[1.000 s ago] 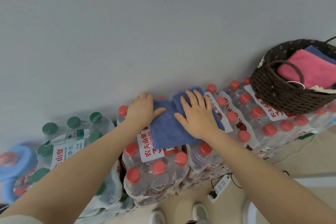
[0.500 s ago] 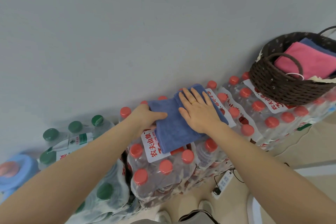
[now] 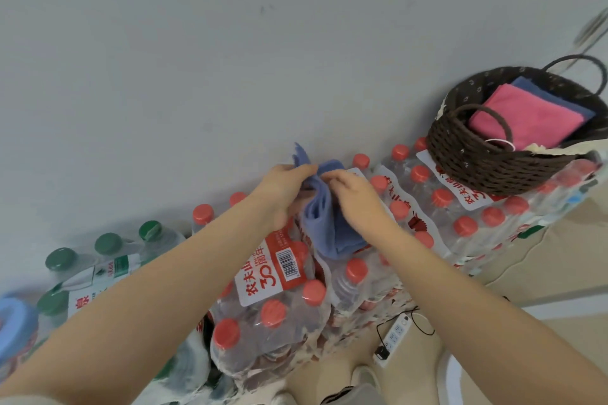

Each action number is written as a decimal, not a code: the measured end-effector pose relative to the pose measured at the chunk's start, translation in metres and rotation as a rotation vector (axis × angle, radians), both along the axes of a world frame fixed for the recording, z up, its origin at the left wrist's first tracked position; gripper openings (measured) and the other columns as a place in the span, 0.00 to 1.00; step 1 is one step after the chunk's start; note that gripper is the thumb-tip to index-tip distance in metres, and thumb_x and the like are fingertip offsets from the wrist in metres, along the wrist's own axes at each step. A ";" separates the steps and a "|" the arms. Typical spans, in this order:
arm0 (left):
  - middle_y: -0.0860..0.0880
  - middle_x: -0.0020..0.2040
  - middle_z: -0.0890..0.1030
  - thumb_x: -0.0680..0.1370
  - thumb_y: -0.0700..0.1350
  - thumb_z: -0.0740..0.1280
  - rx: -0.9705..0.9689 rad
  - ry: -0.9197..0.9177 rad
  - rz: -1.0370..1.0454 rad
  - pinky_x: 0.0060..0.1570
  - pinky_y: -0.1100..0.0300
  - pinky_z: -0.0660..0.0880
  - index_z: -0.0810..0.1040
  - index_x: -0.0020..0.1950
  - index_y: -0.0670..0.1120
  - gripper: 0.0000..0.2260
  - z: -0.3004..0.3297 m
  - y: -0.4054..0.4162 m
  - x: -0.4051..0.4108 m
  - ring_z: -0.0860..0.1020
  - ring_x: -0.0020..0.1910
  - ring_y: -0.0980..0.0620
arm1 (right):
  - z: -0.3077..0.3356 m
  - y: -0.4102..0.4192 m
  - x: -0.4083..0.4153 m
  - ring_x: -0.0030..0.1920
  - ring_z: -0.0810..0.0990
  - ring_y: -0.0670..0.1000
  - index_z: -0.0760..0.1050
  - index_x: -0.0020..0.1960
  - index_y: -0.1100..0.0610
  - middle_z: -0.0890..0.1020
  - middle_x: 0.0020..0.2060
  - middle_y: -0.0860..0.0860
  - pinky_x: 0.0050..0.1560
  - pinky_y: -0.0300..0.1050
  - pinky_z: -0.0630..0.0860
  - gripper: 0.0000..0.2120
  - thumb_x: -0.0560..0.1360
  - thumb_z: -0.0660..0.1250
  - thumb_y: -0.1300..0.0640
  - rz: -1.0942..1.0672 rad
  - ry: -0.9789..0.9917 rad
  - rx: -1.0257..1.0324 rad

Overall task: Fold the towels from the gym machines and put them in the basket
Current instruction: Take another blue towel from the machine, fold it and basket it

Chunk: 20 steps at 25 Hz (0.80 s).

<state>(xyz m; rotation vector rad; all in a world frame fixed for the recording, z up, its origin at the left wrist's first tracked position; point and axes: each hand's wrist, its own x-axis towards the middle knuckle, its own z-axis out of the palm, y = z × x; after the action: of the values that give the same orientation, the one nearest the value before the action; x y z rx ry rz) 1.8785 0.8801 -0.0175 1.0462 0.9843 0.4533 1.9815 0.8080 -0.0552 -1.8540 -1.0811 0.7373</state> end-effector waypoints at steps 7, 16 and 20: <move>0.45 0.35 0.69 0.77 0.30 0.53 0.102 0.142 -0.072 0.28 0.61 0.71 0.69 0.43 0.40 0.09 -0.011 -0.008 0.032 0.71 0.30 0.51 | 0.039 -0.031 0.014 0.41 0.76 0.50 0.61 0.65 0.53 0.74 0.41 0.48 0.40 0.44 0.73 0.27 0.72 0.64 0.41 -0.013 -0.022 -0.230; 0.45 0.62 0.70 0.69 0.51 0.71 0.977 0.449 -0.709 0.59 0.62 0.62 0.72 0.63 0.44 0.24 -0.033 0.006 0.009 0.68 0.61 0.50 | 0.023 -0.054 0.026 0.30 0.66 0.48 0.69 0.47 0.51 0.71 0.35 0.52 0.29 0.36 0.62 0.17 0.71 0.52 0.71 0.107 -0.178 -0.201; 0.47 0.71 0.62 0.57 0.72 0.57 1.203 0.605 -0.803 0.71 0.53 0.55 0.62 0.72 0.48 0.48 -0.045 0.001 0.010 0.59 0.71 0.47 | 0.021 -0.056 0.027 0.54 0.72 0.54 0.68 0.62 0.54 0.67 0.62 0.55 0.44 0.39 0.69 0.19 0.72 0.58 0.67 0.068 -0.417 -0.463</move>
<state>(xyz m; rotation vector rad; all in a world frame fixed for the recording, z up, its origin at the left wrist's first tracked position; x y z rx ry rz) 1.8890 0.8810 -0.0629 2.6364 0.6445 -0.0148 2.0089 0.7518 -0.0344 -2.4533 -1.3184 0.6981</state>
